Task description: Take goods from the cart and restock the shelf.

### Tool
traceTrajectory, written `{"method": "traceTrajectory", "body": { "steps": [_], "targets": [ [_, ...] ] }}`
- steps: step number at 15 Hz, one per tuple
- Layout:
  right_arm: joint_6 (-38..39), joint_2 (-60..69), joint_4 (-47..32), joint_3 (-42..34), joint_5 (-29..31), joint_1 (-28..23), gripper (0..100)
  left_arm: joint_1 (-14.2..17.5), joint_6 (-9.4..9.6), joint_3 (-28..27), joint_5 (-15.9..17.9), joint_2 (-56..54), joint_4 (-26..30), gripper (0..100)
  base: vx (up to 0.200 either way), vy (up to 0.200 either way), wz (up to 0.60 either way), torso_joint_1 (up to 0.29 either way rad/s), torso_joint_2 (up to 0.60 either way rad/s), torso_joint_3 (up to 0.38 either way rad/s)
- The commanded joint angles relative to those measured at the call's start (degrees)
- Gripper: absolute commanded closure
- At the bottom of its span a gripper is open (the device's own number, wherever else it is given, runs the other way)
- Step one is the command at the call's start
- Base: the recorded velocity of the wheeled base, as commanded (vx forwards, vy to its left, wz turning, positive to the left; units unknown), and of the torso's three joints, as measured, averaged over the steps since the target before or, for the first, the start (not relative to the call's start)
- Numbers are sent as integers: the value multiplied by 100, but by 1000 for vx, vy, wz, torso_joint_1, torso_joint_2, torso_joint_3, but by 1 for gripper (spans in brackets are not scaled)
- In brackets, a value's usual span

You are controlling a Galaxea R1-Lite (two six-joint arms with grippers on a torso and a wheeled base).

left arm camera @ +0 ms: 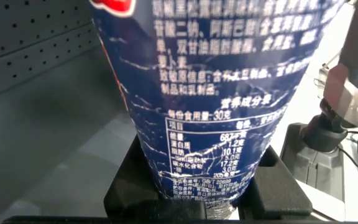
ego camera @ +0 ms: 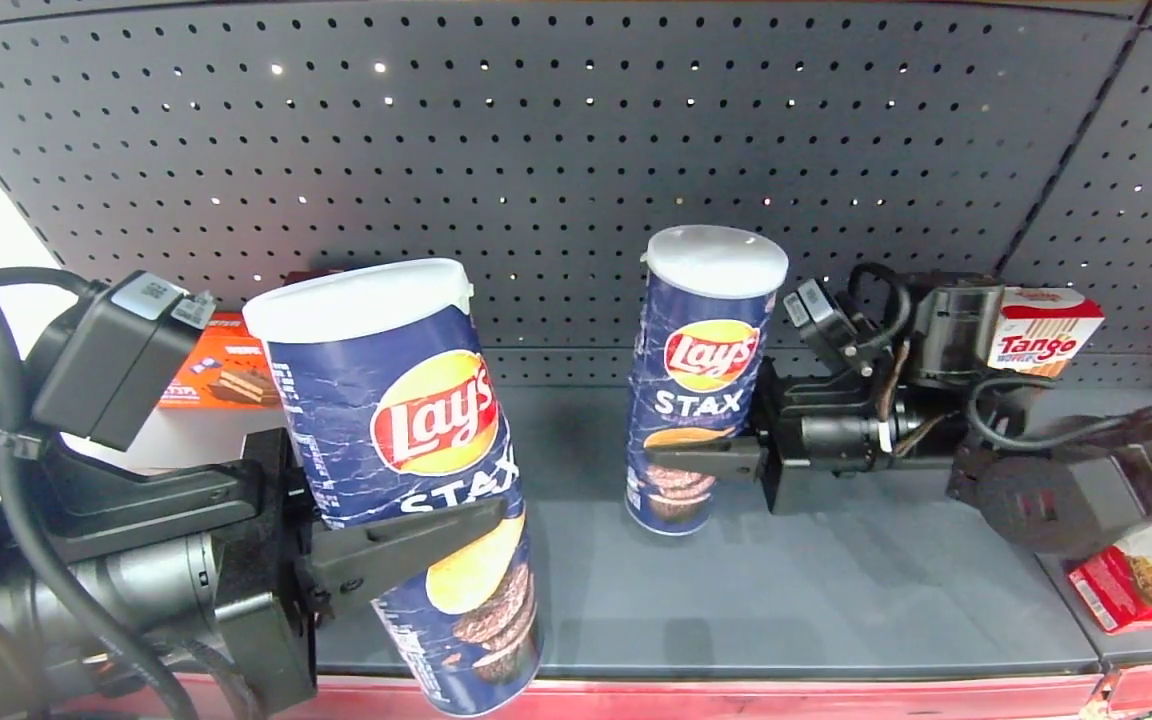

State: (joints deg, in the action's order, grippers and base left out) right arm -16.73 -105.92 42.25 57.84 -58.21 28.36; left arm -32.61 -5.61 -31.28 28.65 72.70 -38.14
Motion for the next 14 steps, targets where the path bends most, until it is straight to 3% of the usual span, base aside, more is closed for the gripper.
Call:
{"method": "traceTrajectory", "body": {
  "steps": [1,6,14],
  "targets": [
    [-6,801,758,-1320,205,337,100,9,7,-1,-8,33,0,100,0,0,0,0,0,0],
    [3,520,1558,-2401,214,241,100,18,-2,8,-17,42,0,100,0,0,0,0,0,0],
    [3,-69,1795,-2304,214,197,100,97,7,193,-8,-2,-9,100,0,0,0,0,0,0]
  ]
}}
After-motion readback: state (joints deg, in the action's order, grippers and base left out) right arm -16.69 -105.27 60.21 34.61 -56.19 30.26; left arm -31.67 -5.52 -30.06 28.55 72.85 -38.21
